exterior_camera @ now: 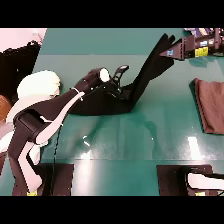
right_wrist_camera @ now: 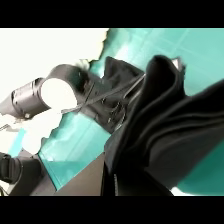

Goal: Fold the shirts.

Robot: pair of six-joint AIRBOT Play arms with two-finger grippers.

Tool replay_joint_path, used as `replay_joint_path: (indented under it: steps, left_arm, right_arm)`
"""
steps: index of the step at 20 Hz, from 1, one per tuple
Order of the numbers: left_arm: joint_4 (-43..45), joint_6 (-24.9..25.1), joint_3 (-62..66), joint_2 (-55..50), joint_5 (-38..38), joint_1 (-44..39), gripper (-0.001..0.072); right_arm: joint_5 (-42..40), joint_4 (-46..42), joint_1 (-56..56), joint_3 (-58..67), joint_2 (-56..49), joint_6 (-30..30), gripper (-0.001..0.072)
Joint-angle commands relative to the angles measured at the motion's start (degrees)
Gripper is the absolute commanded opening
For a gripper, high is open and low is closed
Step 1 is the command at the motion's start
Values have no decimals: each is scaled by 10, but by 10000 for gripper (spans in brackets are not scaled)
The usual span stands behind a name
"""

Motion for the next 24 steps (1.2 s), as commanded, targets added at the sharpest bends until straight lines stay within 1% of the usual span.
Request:
replay_joint_path:
  steps: [1, 4, 5, 8, 12, 13, 14, 15, 16, 17, 18, 20, 23, 24]
  left_arm:
    - [24, 2, 60, 0, -63, 33, 26]
    - [38, 2, 152, 0, -136, 93, 26]
    - [40, 2, 174, 7, -148, 118, 26]
    - [73, 2, 174, 55, -144, 186, 26]
    - [154, 2, 169, 117, -169, 267, 26]
    - [160, 2, 166, 128, -171, 283, 26]
    - [161, 2, 163, 140, -174, 299, 26]
    - [161, 2, 162, 147, -179, 312, 26]
    - [161, 2, 158, 155, -183, 323, 26]
    - [161, 2, 158, 160, -187, 329, 26]
    - [161, 2, 158, 162, -190, 334, 26]
    - [161, 2, 158, 163, -196, 334, 27]
    - [156, 1, 158, 163, -197, 333, 26]
    - [155, 2, 158, 163, -198, 333, 27]
  right_arm:
    - [-15, 2, 34, 6, -4, -1, 19]
    - [-15, 2, 82, 6, -29, -11, 20]
    - [-22, 2, 104, 6, -39, -18, 20]
    - [-71, 6, 191, 16, -87, -43, 19]
    - [-116, 6, 307, 127, -207, -51, 20]
    - [-117, 6, 330, 164, -243, -53, 47]
    - [-117, 6, 347, 189, -269, -55, 300]
    - [-118, 6, 361, 202, -288, -55, 599]
    - [-115, 3, 366, 201, -296, -55, 621]
    - [-115, -5, 365, 188, -296, -55, 584]
    - [-114, -24, 355, 163, -289, -55, 521]
    - [-94, -70, 321, 106, -265, -52, 519]
    - [-80, -103, 243, -1, -215, -45, 515]
    - [-89, -108, 214, -41, -197, -37, 481]
